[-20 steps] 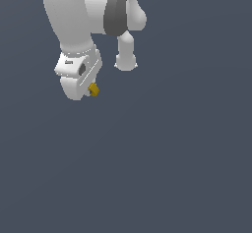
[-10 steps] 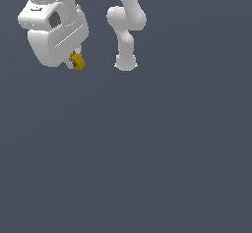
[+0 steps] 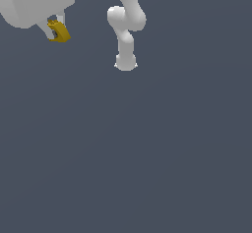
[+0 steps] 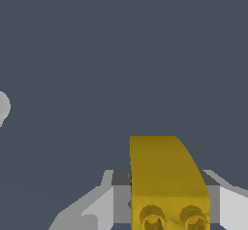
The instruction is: Pick up the object and move it to a goal position.
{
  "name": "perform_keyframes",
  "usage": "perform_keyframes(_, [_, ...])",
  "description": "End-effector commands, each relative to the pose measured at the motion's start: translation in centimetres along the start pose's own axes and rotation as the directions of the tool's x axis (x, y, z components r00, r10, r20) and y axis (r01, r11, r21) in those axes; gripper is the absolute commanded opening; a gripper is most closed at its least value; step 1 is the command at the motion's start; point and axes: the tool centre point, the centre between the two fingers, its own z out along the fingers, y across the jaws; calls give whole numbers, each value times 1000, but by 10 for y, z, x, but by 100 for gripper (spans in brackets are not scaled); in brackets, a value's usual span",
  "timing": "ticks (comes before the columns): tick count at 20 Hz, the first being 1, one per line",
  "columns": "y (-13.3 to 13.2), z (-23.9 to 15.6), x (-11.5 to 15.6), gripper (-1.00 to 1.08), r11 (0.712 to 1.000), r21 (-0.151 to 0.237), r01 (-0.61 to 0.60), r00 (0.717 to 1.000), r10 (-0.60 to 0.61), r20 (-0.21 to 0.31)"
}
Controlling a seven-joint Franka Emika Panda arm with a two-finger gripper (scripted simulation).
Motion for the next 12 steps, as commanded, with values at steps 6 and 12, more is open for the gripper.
perform_keyframes(6, [1, -29, -8, -100, 1000, 1, -1, 1000, 1, 1])
perform_keyframes(12, [2, -35, -10, -100, 1000, 1, -1, 1000, 1, 1])
